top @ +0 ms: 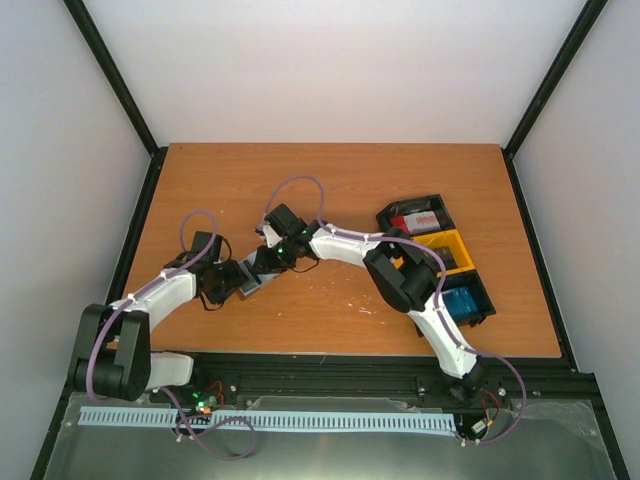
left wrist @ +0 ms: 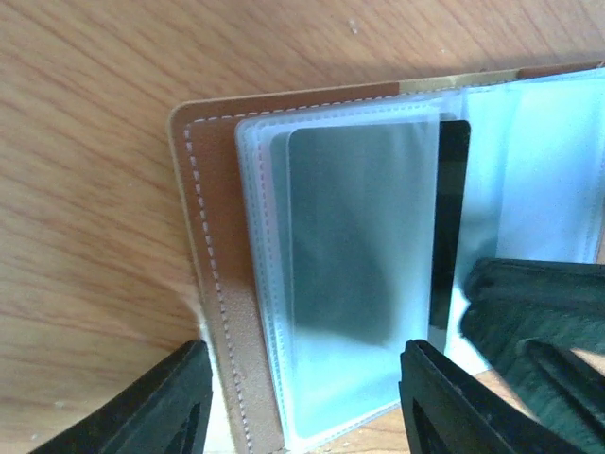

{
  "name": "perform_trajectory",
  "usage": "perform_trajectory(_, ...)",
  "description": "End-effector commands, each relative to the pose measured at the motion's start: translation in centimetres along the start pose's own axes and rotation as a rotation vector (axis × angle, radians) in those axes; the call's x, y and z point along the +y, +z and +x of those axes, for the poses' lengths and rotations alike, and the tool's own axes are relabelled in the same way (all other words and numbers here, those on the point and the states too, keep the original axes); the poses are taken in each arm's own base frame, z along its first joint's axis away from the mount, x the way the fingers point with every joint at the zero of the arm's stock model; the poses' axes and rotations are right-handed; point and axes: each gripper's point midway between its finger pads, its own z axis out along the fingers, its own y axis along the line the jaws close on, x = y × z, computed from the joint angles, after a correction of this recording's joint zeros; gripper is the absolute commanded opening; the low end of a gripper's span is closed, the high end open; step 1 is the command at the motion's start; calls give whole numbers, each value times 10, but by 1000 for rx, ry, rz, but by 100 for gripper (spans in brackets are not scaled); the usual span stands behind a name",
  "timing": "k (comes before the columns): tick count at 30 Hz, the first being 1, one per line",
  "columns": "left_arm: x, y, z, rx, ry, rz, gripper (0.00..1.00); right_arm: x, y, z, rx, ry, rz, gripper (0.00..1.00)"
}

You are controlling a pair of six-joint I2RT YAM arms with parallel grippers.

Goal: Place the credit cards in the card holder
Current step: Insert the credit card into the card holder, then adjust the storage box at the center of the board.

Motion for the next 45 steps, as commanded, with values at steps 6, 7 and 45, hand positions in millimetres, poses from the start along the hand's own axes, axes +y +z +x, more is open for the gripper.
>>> perform_trajectory(6, -27, -45, -25, -113, 82, 39, 64, 22, -147, -60, -315, -111, 192, 29)
perform_trajectory(7, -36, -52, -28, -127, 109, 74, 64, 17, -164, -59, -329, -109, 238, 29)
perform_trajectory(45, -157, -129, -20, -170, 505, 667, 100, -219, -330, 211, -311, 770, 784, 56)
